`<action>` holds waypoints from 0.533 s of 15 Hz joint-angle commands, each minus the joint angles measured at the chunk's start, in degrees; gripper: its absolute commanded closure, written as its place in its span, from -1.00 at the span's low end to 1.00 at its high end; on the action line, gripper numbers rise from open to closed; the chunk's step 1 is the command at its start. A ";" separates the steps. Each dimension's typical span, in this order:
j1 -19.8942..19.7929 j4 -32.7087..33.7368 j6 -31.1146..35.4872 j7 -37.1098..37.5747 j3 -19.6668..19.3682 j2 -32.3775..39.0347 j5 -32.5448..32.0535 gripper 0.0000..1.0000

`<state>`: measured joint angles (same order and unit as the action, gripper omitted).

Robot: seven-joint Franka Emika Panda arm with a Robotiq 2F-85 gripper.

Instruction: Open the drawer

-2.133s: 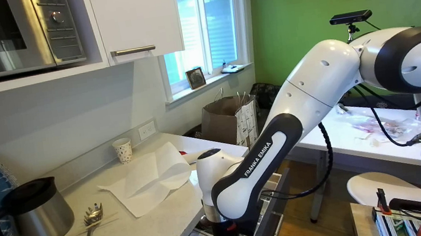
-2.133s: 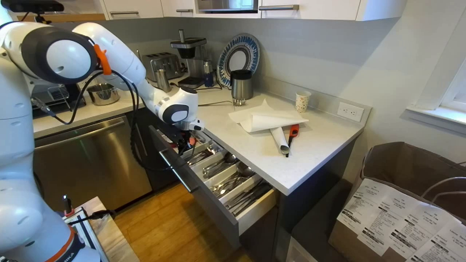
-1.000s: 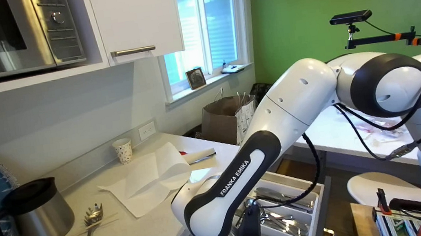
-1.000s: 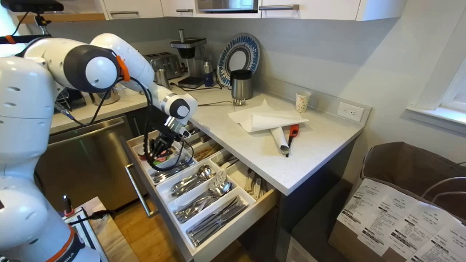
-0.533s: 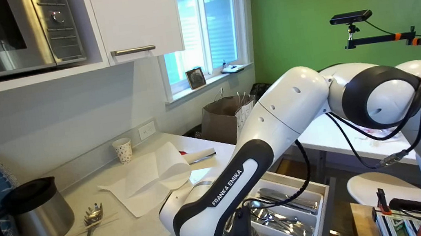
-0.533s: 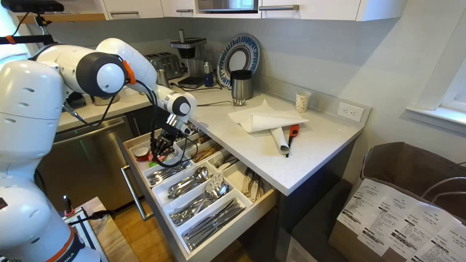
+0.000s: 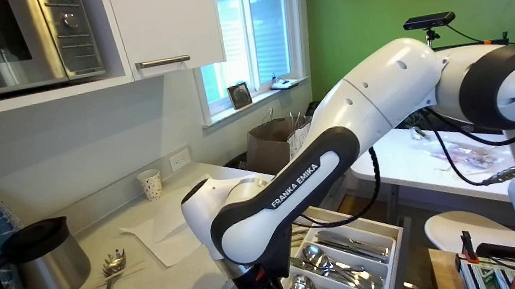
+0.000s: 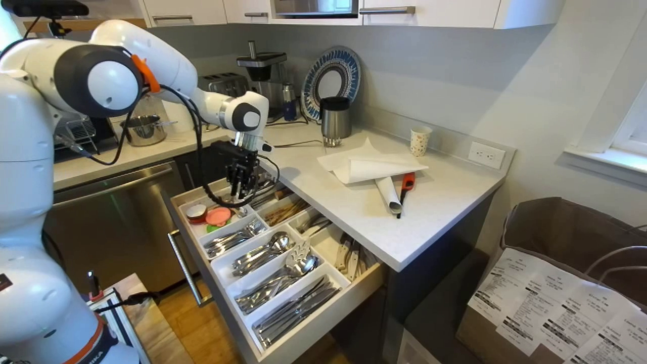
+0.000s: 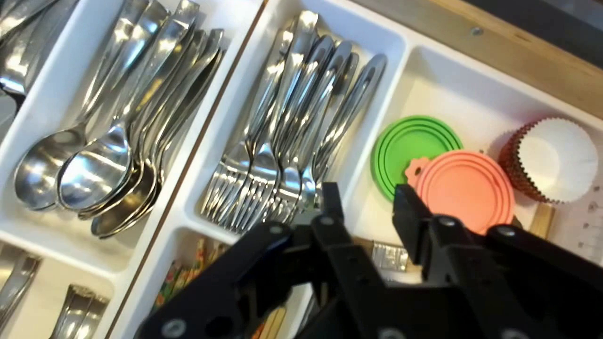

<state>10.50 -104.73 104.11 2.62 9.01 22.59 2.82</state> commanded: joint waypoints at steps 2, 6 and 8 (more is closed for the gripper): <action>3.08 -8.49 10.75 9.48 -0.44 -9.82 -3.52 -0.49; 4.94 -12.83 13.13 23.59 -0.50 -15.50 -8.74 -1.00; 5.29 -14.95 12.66 30.84 -0.28 -17.80 -11.23 -1.00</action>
<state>14.75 -114.13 115.47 24.02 9.04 9.66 -4.80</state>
